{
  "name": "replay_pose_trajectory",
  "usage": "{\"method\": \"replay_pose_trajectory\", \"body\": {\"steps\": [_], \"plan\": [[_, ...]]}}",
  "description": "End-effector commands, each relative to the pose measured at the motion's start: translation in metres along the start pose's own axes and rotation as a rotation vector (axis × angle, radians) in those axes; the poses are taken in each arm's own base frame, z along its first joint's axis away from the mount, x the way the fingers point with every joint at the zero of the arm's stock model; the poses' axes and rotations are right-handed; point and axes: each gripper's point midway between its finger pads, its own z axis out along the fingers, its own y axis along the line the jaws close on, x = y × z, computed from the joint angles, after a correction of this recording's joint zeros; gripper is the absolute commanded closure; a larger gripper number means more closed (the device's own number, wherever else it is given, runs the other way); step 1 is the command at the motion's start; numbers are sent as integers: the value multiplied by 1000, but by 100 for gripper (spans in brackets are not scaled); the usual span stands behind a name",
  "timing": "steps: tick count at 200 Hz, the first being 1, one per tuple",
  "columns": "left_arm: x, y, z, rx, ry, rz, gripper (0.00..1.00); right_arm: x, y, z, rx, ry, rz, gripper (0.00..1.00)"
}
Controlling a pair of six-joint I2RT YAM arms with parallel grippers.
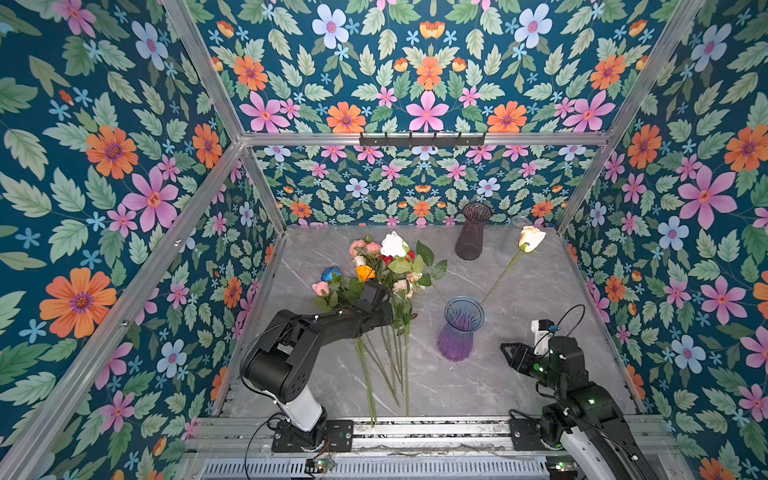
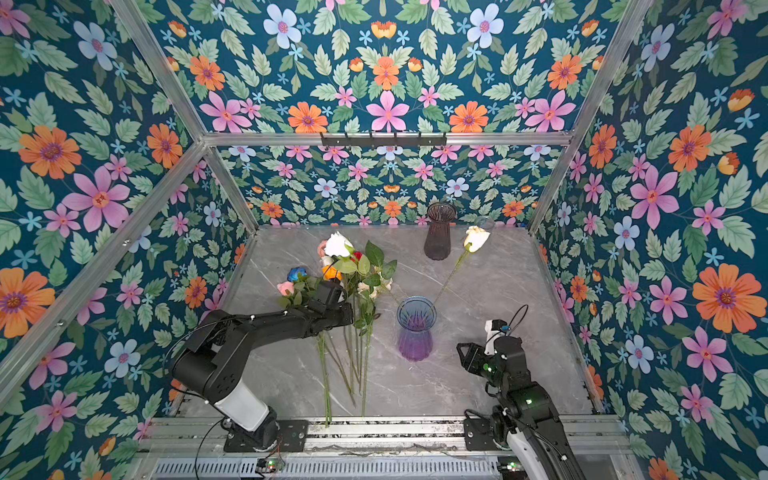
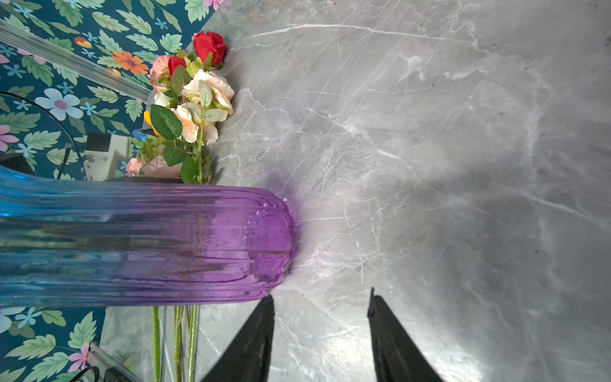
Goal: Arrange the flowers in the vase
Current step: 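Close the left gripper on the pink rose stem in the bunch, then lift the pink rose stem up out of the bunch with the left gripper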
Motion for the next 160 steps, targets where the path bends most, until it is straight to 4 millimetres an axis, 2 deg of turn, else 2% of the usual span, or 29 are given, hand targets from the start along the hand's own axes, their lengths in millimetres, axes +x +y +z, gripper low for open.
{"method": "replay_pose_trajectory", "body": {"steps": [1, 28, 52, 81, 107, 127, 160], "plan": [[1, -1, -1, 16, 7, 3, 90, -4, 4, -1, -15, -16, -11, 52], [-4, -4, -8, 33, -21, 3, 94, -4, 4, -1, -14, -15, -11, 52], [-17, -10, -19, 46, -61, 7, 97, -4, 4, -1, -13, -17, -9, 52], [-42, -24, -46, 81, -136, 8, 98, -4, 4, -1, -12, -16, -9, 52], [-69, -36, -84, 112, -232, 5, 99, -4, 3, -1, -11, -16, -10, 52], [-89, -44, -121, 143, -325, 1, 100, -4, 3, -1, -12, -16, -9, 52], [-116, -57, -200, 239, -526, -4, 100, -4, 3, -1, -12, -15, -9, 52]]}}
